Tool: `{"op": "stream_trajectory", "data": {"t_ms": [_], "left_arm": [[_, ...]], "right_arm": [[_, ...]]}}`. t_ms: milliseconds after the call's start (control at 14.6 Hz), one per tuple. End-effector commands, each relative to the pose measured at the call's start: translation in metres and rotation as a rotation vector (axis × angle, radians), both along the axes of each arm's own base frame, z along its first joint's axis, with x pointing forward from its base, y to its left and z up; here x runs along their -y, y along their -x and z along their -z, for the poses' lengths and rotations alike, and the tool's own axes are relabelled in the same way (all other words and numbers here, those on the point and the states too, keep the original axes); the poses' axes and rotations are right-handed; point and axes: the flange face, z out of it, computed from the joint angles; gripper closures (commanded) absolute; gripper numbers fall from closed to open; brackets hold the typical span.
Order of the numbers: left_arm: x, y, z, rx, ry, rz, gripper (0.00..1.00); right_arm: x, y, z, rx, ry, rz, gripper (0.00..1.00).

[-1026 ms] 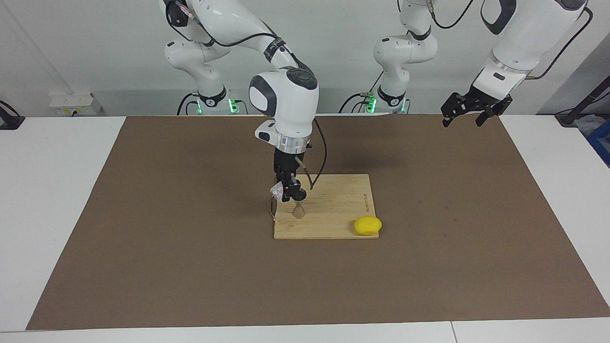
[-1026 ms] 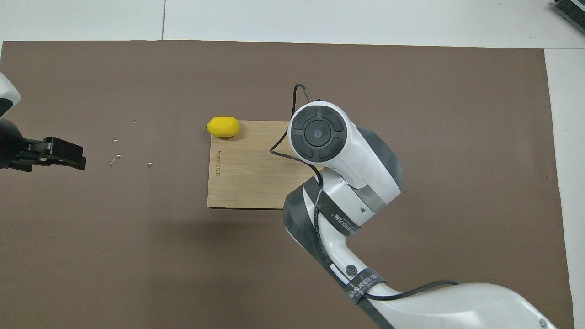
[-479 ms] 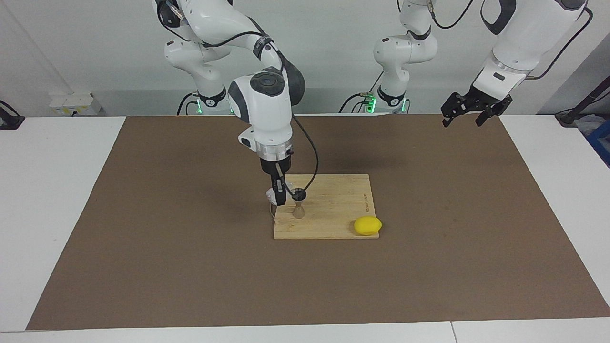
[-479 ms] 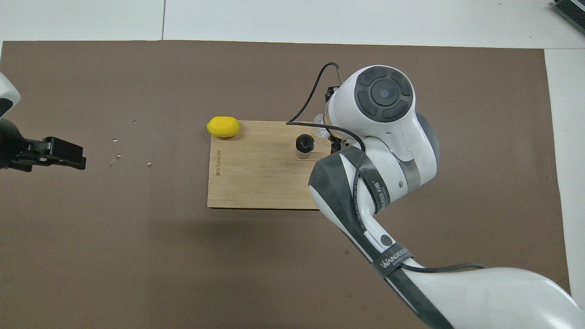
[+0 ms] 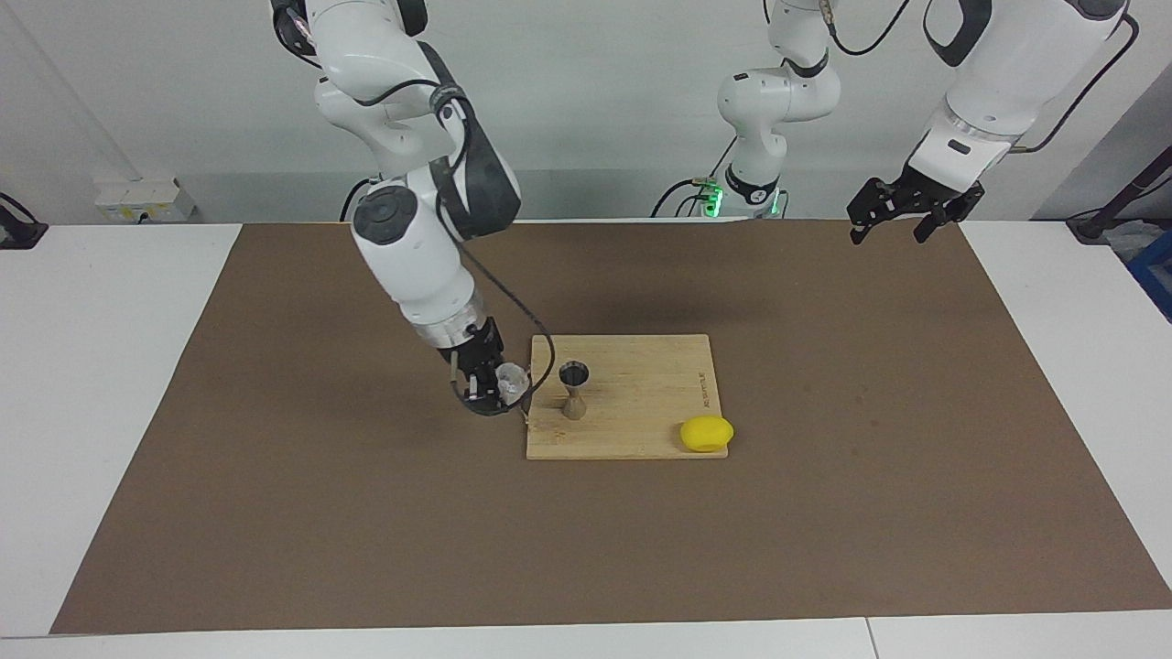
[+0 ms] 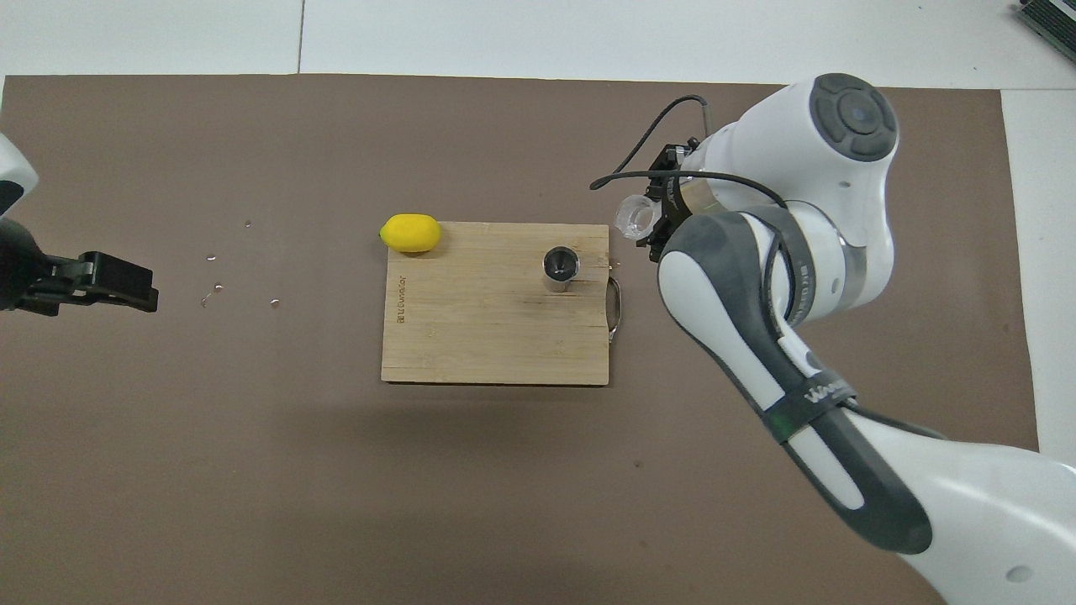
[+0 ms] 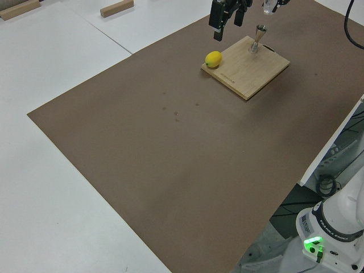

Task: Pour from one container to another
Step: 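Turn the glass cup upright and pull it back from the board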

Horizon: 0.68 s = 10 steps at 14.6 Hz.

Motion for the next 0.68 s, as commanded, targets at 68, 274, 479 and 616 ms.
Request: {"op": "stream_trajectory", "data": {"t_ms": [68,274,479,616], "left_arm": [[-0.003,0.001,-0.003,-0.003,-0.017,-0.002,0.00],[-0.002,0.001,-0.003,-0.003,-0.017,0.000,0.00],[-0.003,0.001,-0.003,-0.003,-0.017,-0.002,0.00],[-0.003,0.001,-0.003,-0.003,-0.017,-0.002,0.00]], "right_arm": [[0.074,0.018,0.026,-0.038,-0.135,-0.001,1.00],[0.139,0.034,0.057,-0.054,-0.228,0.021,1.00],[0.181,0.043,0.088,-0.062,-0.300,0.012,1.00],[0.204,0.052,0.107,-0.041,-0.350,-0.007,1.00]]}}
